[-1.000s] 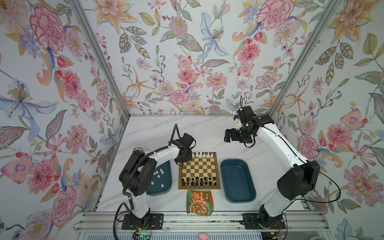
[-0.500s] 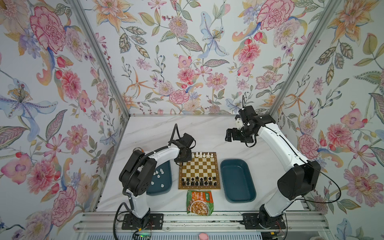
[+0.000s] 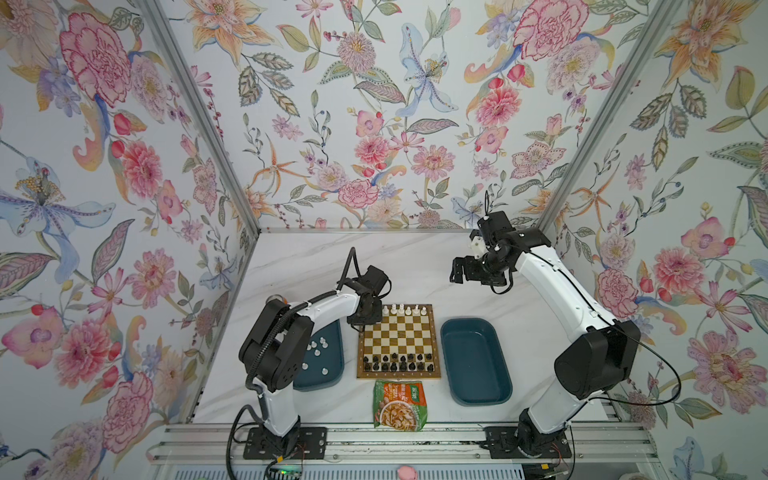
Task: Set up the chess pieces on the board
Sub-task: 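Lower the white pawn onto the far second row and open the left gripper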
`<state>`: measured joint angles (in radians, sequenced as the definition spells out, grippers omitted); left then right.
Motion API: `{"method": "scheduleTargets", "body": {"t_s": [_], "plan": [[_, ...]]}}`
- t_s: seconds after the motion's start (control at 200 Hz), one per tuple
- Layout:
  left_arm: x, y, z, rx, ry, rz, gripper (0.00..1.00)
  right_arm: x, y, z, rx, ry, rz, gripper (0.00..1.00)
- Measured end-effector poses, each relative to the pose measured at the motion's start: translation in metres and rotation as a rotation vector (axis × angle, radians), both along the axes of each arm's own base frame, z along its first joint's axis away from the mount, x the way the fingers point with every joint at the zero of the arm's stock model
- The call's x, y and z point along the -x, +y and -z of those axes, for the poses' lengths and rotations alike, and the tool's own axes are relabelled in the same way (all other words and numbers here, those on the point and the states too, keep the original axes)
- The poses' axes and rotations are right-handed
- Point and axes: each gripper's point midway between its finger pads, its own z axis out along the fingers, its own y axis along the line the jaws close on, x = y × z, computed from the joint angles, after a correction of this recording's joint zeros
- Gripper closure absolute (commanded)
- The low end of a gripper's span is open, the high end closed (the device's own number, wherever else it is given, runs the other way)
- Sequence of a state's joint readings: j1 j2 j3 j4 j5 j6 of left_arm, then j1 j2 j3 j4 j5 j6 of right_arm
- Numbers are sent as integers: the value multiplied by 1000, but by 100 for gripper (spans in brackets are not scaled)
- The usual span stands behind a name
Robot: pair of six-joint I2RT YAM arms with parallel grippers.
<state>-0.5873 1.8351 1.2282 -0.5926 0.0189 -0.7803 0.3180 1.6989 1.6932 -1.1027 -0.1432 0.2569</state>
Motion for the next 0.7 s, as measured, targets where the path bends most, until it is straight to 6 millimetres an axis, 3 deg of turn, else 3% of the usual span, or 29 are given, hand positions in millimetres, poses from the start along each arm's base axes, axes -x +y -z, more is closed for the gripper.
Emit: {"method": "scheduleTargets", "body": {"t_s": [0.2,0.43,0.701], "plan": [[-3,0,-2,-1,-3,2,74,-1,1,4,-3,14,-2,1],[-3,1,-3,-4,2,1,81,-3,0,5,-5,13,2,1],[-3,1,-2,-5,2,0,78,-3,1,6,-6,15,1,1]]}}
